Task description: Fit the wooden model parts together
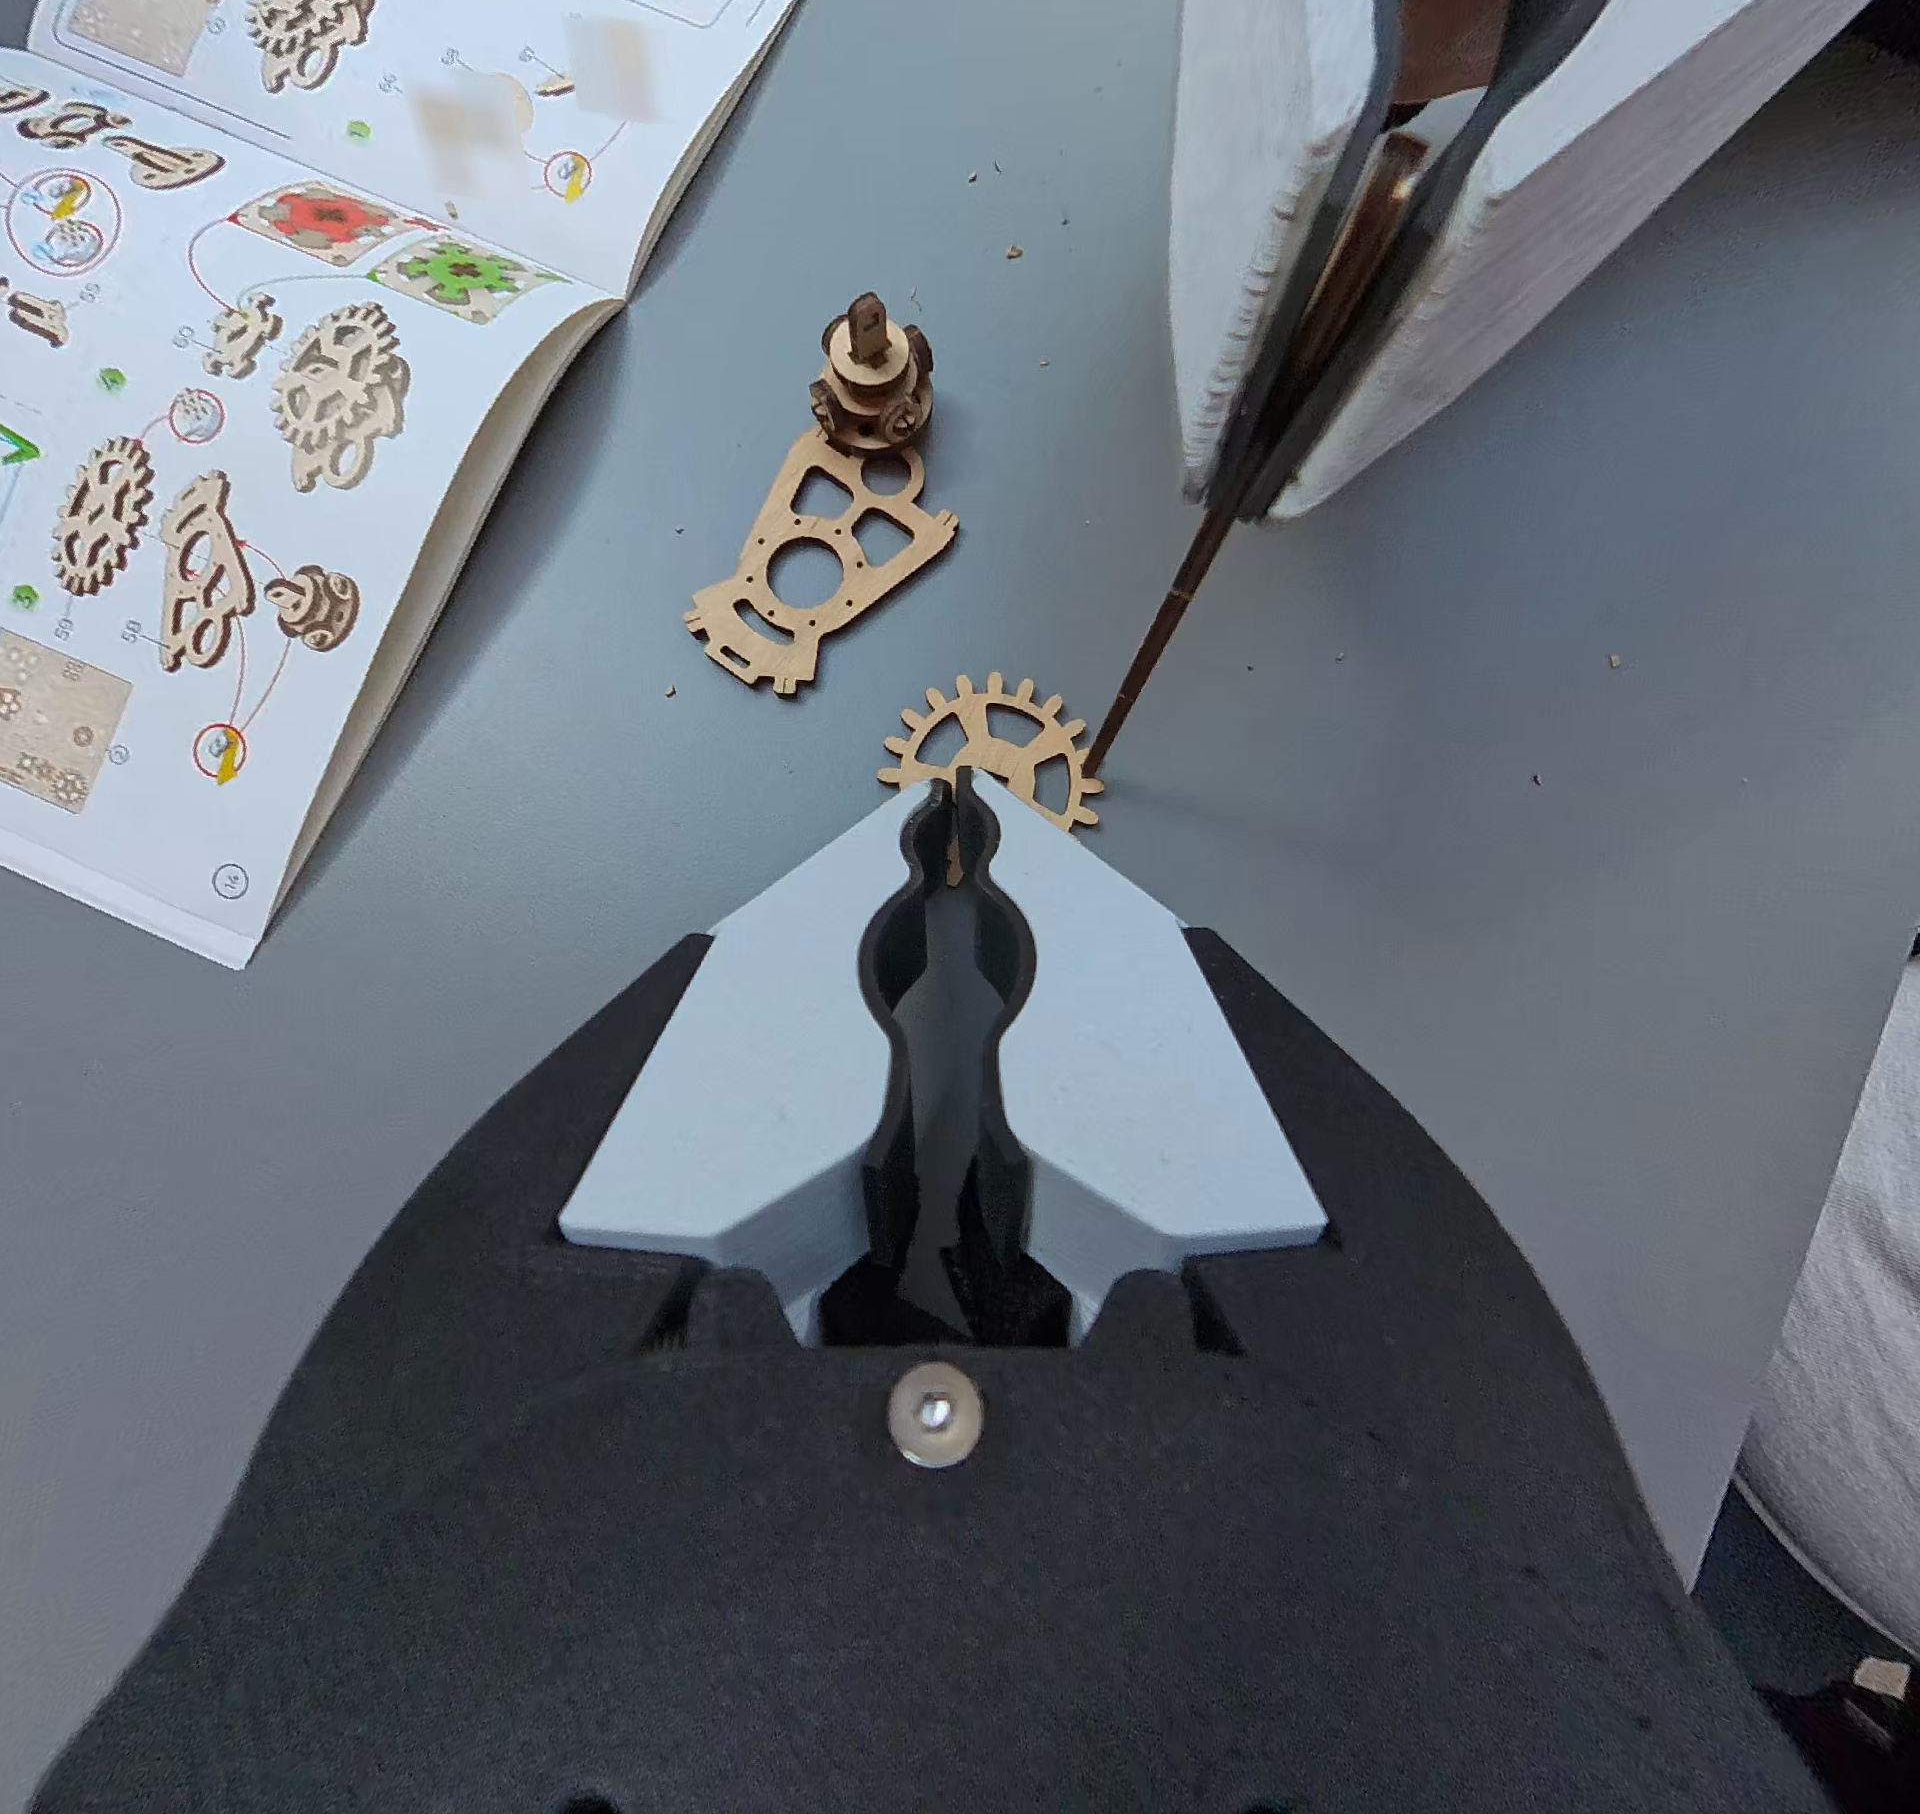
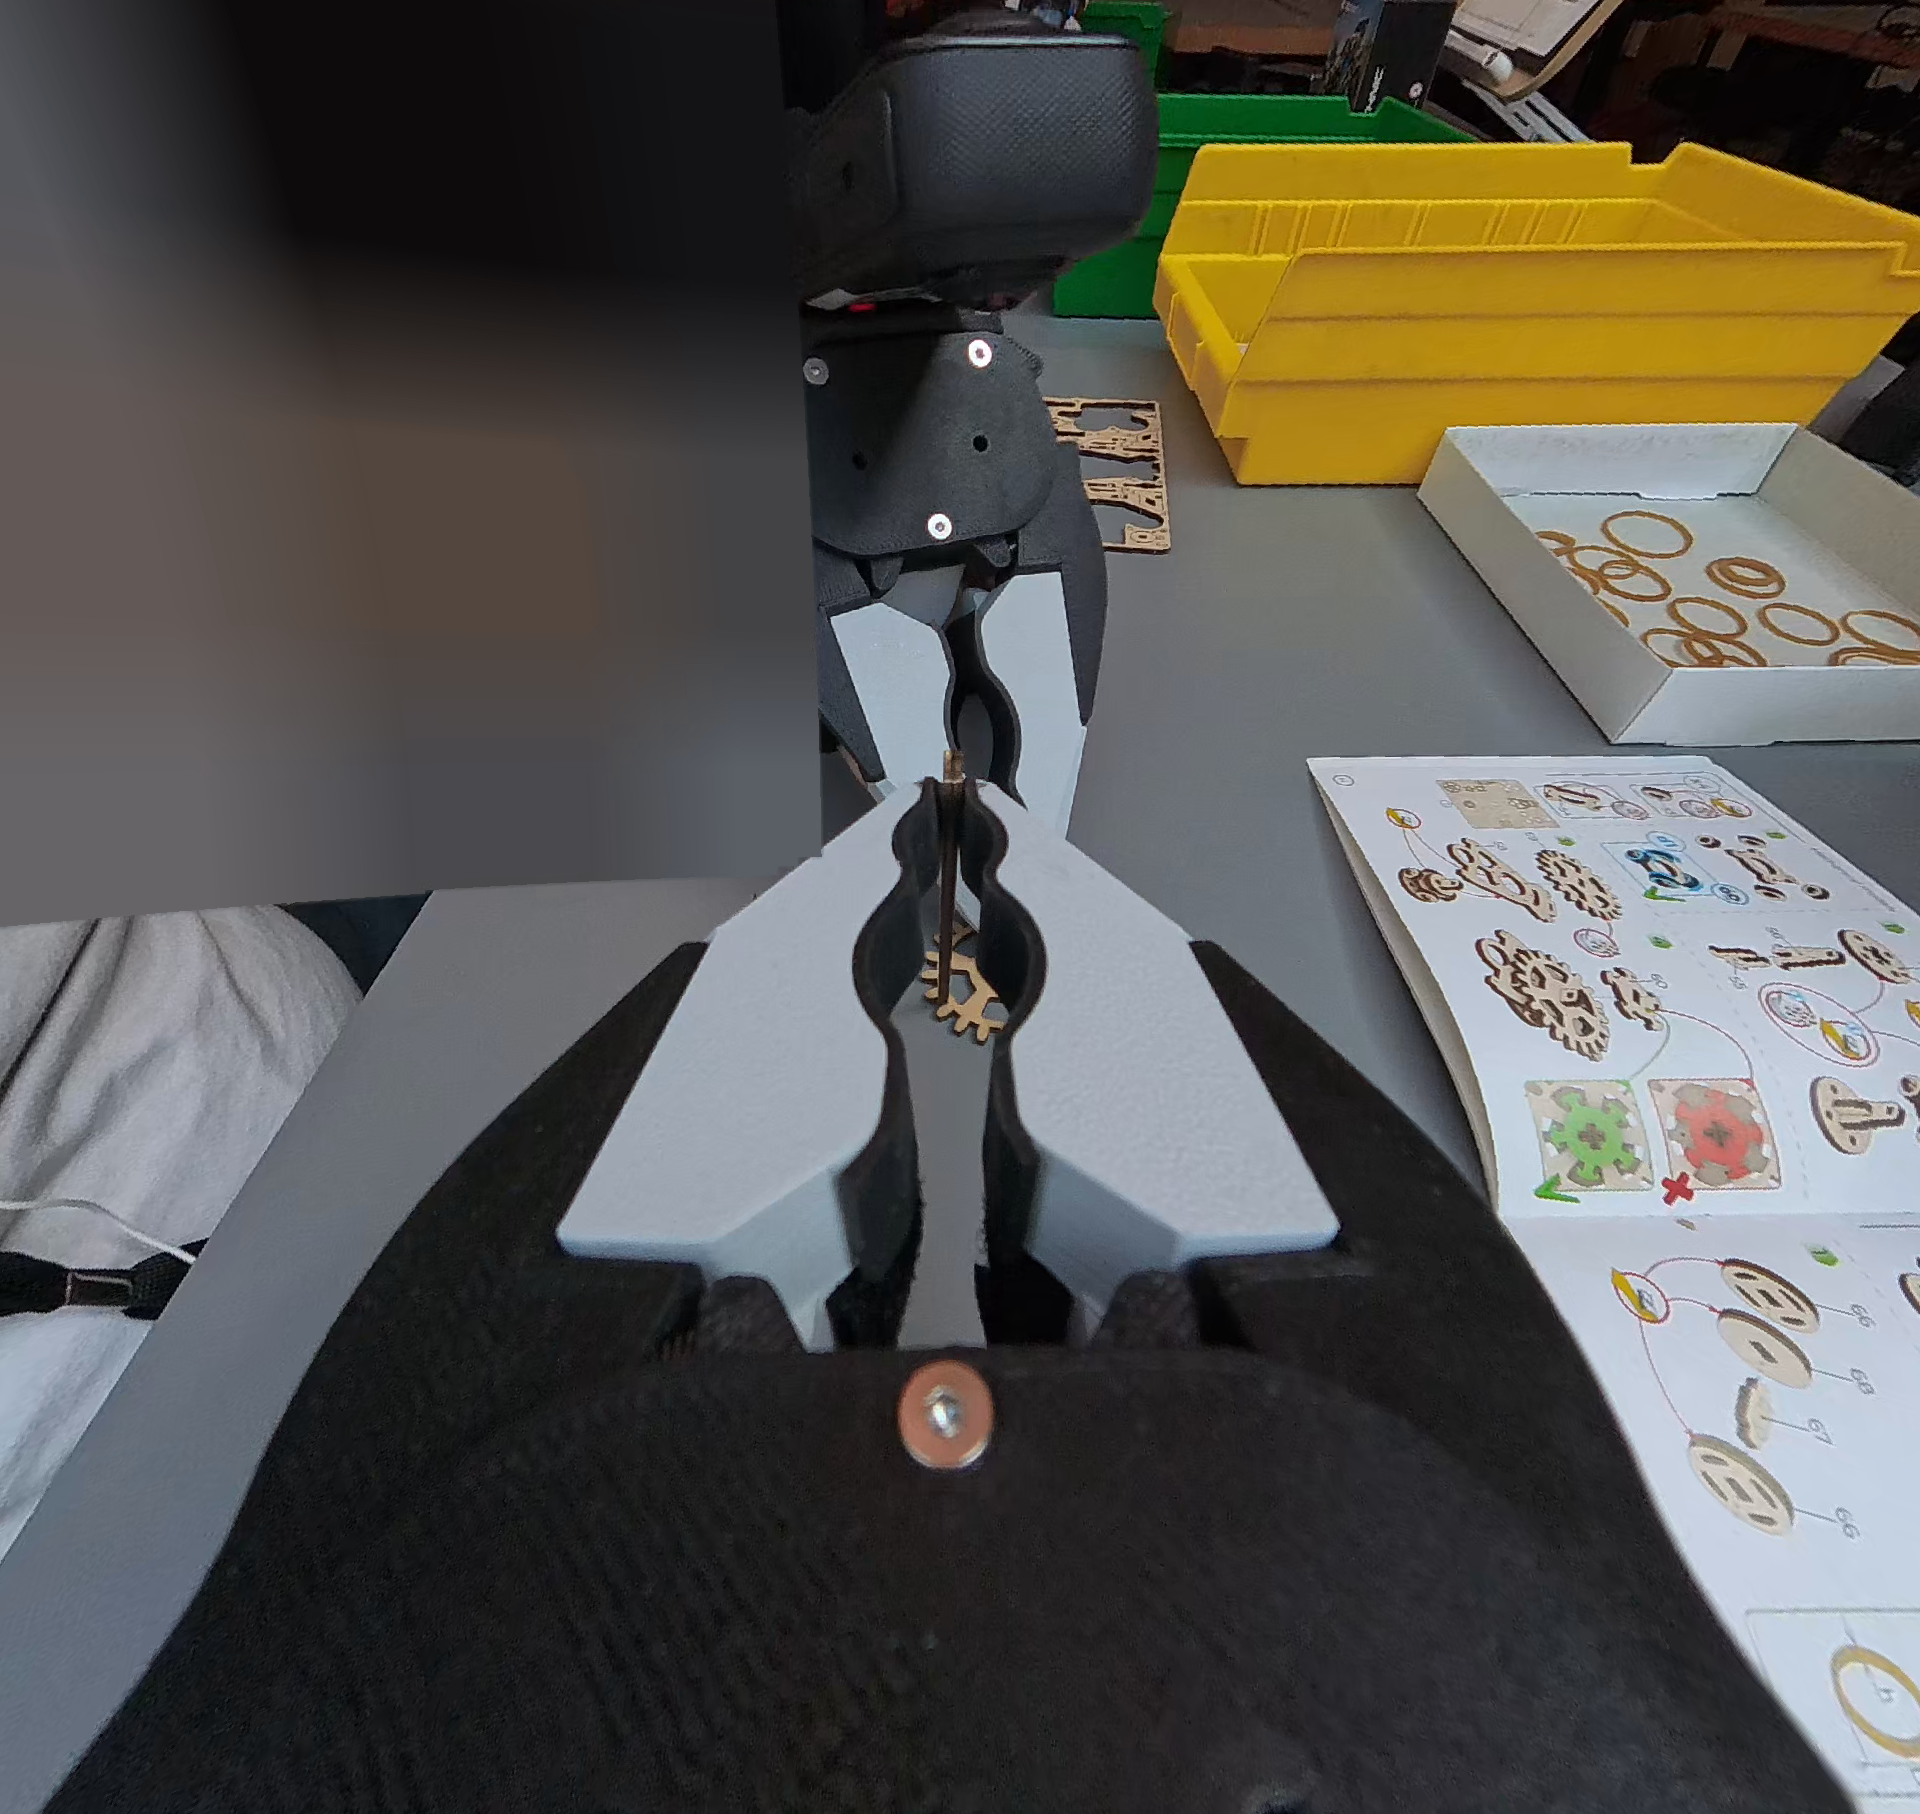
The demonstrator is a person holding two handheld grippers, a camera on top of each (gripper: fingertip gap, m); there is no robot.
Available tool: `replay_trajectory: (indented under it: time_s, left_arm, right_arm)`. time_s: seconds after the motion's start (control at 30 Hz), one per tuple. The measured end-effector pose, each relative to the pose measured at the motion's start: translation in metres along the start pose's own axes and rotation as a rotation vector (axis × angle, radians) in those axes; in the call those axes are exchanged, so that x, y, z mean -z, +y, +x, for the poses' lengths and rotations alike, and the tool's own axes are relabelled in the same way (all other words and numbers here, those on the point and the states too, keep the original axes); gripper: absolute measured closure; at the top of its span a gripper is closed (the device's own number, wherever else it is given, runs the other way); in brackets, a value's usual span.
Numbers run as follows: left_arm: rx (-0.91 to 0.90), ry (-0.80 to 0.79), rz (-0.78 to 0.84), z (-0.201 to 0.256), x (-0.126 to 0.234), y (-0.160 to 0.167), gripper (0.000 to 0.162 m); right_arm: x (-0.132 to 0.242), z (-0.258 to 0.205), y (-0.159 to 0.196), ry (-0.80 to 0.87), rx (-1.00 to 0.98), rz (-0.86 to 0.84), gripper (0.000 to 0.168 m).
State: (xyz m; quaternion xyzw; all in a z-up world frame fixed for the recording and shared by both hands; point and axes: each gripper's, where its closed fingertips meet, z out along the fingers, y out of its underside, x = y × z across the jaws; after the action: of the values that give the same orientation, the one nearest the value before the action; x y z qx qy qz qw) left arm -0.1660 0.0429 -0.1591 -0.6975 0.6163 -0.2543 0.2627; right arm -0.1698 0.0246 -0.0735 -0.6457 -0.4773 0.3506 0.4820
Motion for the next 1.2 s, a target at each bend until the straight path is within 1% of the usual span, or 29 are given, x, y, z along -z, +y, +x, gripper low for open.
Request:
replay_trajectory:
  time_s: [0.03,0.13,0.3,0.4,0.53,0.67,0.77,1.03,1.2]
  left_arm:
    - [0.001,0.000,0.000,0.0000,0.0000,-0.0001,0.162]
    - [0.000,0.000,0.001,0.0000,0.0000,0.0000,0.162]
    - [-0.005,-0.004,0.001,0.0001,-0.0001,-0.0001,0.162]
    - [-0.004,-0.003,0.003,0.0001,-0.0001,-0.0001,0.162]
    - [-0.003,-0.005,0.003,-0.0002,-0.0001,-0.0002,0.162]
    - [-0.002,-0.003,0.005,-0.0002,-0.0001,-0.0002,0.162]
    - [0.002,0.000,0.005,-0.0001,-0.0002,-0.0002,0.162]
    - [0.006,0.004,0.007,-0.0001,-0.0002,-0.0003,0.162]
    - [0.005,0.004,0.008,0.0000,-0.0002,-0.0003,0.162]
  right_arm:
    - [0.0000,-0.0005,-0.0002,0.000,0.005,-0.003,0.168]
    - [0.0003,-0.0024,-0.0021,0.004,0.031,-0.006,0.168]
    - [-0.0009,-0.0020,-0.0001,0.001,0.014,-0.015,0.168]
    - [-0.0004,-0.0048,-0.0031,0.007,0.047,-0.014,0.168]
    - [-0.0030,-0.0043,0.0015,0.005,0.041,-0.032,0.168]
    - [0.0006,-0.0048,-0.0075,0.009,0.045,0.002,0.168]
    - [-0.0019,-0.0036,-0.0002,0.006,0.037,-0.022,0.168]
    - [0.0005,-0.0043,-0.0051,0.005,0.051,-0.005,0.168]
    - [-0.0013,-0.0031,-0.0006,0.014,0.064,-0.024,0.168]
